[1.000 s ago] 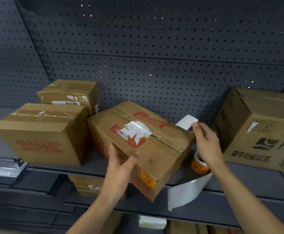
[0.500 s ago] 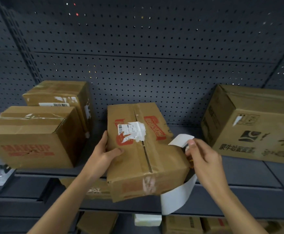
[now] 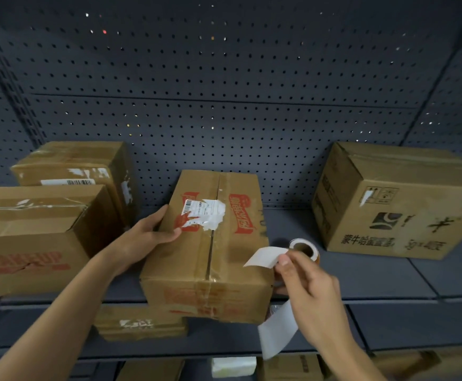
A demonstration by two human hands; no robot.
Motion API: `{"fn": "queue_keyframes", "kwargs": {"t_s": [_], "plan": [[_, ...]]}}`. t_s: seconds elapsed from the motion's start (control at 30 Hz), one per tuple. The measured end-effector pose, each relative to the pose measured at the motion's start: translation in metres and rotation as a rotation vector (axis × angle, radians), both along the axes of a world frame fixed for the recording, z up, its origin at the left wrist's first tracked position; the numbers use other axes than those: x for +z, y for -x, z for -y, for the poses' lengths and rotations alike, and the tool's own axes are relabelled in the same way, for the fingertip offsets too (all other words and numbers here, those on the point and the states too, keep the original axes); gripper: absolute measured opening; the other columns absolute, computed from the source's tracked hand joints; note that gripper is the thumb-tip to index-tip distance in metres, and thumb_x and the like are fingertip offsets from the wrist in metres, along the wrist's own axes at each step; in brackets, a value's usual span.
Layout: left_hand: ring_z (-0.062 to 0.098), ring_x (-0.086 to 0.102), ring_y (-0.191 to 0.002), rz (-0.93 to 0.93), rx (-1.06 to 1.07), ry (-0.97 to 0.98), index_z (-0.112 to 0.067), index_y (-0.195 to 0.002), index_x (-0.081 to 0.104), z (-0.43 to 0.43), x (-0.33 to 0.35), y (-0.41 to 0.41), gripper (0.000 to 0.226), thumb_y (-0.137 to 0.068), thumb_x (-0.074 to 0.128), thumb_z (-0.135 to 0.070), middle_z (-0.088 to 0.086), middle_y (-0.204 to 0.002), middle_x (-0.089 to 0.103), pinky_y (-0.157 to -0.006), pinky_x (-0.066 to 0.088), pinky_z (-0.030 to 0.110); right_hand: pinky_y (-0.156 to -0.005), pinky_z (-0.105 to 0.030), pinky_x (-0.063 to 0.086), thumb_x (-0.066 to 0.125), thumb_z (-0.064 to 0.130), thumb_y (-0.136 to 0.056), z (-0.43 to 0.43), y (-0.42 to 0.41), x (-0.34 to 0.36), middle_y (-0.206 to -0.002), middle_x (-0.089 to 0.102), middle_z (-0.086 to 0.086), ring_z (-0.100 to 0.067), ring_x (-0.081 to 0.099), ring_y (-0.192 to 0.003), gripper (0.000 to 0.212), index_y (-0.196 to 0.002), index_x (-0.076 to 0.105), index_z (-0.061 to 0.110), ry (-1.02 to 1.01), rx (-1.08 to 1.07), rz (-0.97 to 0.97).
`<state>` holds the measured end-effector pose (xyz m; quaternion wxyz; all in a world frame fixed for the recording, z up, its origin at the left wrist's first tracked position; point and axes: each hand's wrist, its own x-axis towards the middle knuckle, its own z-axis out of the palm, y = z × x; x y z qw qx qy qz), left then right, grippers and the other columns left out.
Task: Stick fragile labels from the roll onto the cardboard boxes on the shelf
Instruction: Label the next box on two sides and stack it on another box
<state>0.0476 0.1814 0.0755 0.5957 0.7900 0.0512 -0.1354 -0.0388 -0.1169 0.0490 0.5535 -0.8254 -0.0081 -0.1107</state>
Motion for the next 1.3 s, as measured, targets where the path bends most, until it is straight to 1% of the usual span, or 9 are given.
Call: {"fn": "queue_keyframes", "kwargs": {"t_s": [0.2,0.3,0.4,0.6,0.73,0.8,1.0,1.17,1.3], "plan": [[0.005,0.061,-0.104,0.045,-0.024,-0.017,-0.029,-0.158,0.025,-0.006,0.000,-0.003,0.100,-0.075,0.078,-0.051,-0.018,-0.120,0.057,-0.078,0.047,0.020,-0.079,-0.031,0.061,0.050,0.060,-0.082,-0.010,0.015,-0.003,-0.084,0.078,0.010,-0.002,0.074,-0.082,0.050,-0.105,0.074,0.023,-0.049,-0.006,0.026],[0.010,0.069,-0.102,0.042,-0.011,-0.008,-0.027,-0.151,0.039,-0.008,-0.002,-0.003,0.070,-0.089,0.071,-0.029,-0.015,-0.117,0.069,-0.080,0.051,0.022,-0.079,-0.033,0.061,0.052,0.054,-0.086,-0.008,0.013,-0.002,-0.085,0.078,0.012,-0.004,0.075,-0.082,0.036,-0.101,0.073,0.029,-0.071,0.001,0.034],[0.011,0.074,-0.095,0.048,-0.029,-0.002,-0.036,-0.117,0.060,-0.009,-0.005,0.000,0.027,-0.095,0.065,-0.021,-0.017,-0.100,0.077,-0.074,0.056,0.020,-0.077,-0.038,0.062,0.054,0.042,-0.092,-0.006,0.005,0.001,-0.082,0.078,0.006,-0.013,0.076,-0.078,0.023,-0.092,0.072,0.029,-0.133,0.012,0.012],[0.007,0.074,-0.090,0.058,-0.051,0.005,-0.038,-0.107,0.059,-0.007,-0.001,-0.001,0.024,-0.096,0.062,-0.018,-0.016,-0.099,0.078,-0.076,0.058,0.022,-0.077,-0.037,0.062,0.051,0.020,-0.103,0.009,-0.046,-0.003,-0.088,0.075,-0.010,-0.024,0.075,-0.086,0.020,-0.094,0.069,0.014,-0.238,-0.097,-0.029],[0.015,0.057,-0.126,0.062,0.024,-0.083,-0.023,-0.155,0.032,-0.005,0.000,0.006,0.080,-0.087,0.071,-0.035,-0.003,-0.145,0.054,-0.105,0.047,0.036,-0.090,-0.045,0.059,0.050,0.021,-0.104,0.012,-0.091,0.002,-0.099,0.070,-0.013,-0.026,0.071,-0.099,0.019,-0.093,0.066,0.021,-0.271,-0.090,-0.066],[0.022,0.043,-0.140,0.107,0.085,-0.153,-0.027,-0.160,0.019,-0.006,-0.001,0.014,0.093,-0.085,0.071,-0.046,0.000,-0.158,0.040,-0.113,0.039,0.040,-0.095,-0.048,0.056,0.052,0.024,-0.103,0.012,-0.116,0.002,-0.101,0.071,-0.007,-0.023,0.069,-0.102,0.016,-0.096,0.066,0.023,-0.259,-0.086,-0.071],[0.022,0.043,-0.138,0.165,0.236,-0.130,-0.039,-0.155,0.025,-0.009,-0.007,0.059,0.104,-0.068,0.071,-0.070,-0.006,-0.151,0.042,-0.099,0.043,0.035,-0.106,-0.045,0.047,0.052,0.038,-0.101,-0.001,-0.175,0.006,-0.118,0.067,0.002,-0.016,0.061,-0.114,0.029,-0.122,0.063,0.020,-0.153,-0.055,-0.055],[0.010,0.055,-0.116,0.096,0.198,-0.095,-0.044,-0.147,0.030,-0.009,-0.018,0.089,0.105,-0.058,0.081,-0.069,-0.014,-0.132,0.048,-0.083,0.052,0.025,-0.090,-0.025,0.039,0.047,0.034,-0.105,-0.013,-0.200,0.007,-0.119,0.057,0.004,-0.012,0.053,-0.113,0.035,-0.133,0.055,0.016,-0.104,-0.001,-0.082],[0.003,0.066,-0.107,0.126,0.177,-0.067,-0.034,-0.140,0.045,-0.011,-0.032,0.098,0.105,-0.051,0.086,-0.070,-0.015,-0.122,0.065,-0.085,0.060,0.029,-0.092,-0.029,0.043,0.049,0.040,-0.103,-0.017,-0.211,0.003,-0.126,0.060,-0.001,-0.016,0.058,-0.115,0.040,-0.137,0.053,0.020,-0.132,0.055,-0.141]]}}
